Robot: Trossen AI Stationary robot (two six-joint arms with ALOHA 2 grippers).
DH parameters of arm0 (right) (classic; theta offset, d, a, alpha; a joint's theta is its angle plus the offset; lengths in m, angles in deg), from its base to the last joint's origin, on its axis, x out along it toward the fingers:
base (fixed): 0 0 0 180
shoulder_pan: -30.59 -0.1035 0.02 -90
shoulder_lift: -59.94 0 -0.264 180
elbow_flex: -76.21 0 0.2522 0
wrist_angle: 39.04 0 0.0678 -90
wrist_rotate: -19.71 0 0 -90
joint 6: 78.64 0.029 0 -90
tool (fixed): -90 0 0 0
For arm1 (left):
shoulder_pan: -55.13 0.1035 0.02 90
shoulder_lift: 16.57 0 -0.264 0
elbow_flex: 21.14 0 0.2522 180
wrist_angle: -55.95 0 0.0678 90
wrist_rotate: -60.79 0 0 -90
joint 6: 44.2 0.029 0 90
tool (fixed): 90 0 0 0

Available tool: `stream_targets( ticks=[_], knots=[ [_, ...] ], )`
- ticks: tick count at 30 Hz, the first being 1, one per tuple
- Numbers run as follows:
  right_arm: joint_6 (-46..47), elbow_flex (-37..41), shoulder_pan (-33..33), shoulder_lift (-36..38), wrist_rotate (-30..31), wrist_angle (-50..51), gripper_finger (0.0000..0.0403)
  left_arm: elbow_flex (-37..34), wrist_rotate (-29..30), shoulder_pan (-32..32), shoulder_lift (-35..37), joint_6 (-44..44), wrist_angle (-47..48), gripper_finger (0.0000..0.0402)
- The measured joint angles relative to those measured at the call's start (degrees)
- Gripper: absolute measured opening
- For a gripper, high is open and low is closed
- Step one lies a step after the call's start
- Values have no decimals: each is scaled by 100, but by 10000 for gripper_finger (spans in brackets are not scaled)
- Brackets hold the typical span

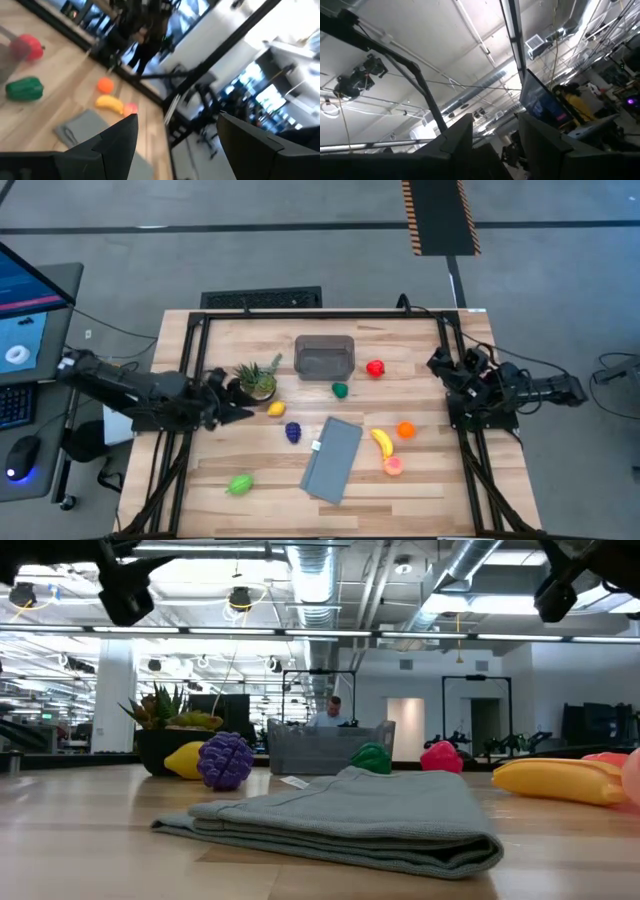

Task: Pick and placing Produce into tupperware
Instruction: Put the grapes into the black bin

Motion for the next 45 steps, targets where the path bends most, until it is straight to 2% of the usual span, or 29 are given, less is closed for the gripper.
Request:
stream_targets(
  ticks=[4, 9, 18, 27, 33, 39, 45],
  knots=[
    [-8, -150, 0, -396, -2, 19, 182, 388, 23, -174, -751, 55, -57, 259],
    [-230, -414, 0, -738, -31, 16, 182, 696, -33, -290, -1190, 200, -90, 259],
    [-413, -581, 0, -780, -63, 14, 182, 718, -35, -396, -1203, 180, -143, 259],
    [-365, -581, -2, -782, -85, 18, 182, 718, -12, -739, -1268, -307, -71, 259],
    [-253, -615, -4, -836, -180, 25, 182, 720, 255, -1061, -1266, -557, 27, 259],
    [-409, -1186, -4, -1354, -536, 216, 182, 720, 505, -1337, -1266, -813, 256, 259],
    [-639, -1986, -3, -1928, -777, 1254, 182, 720, 742, -1534, -1266, -824, 260, 259]
  ],
)
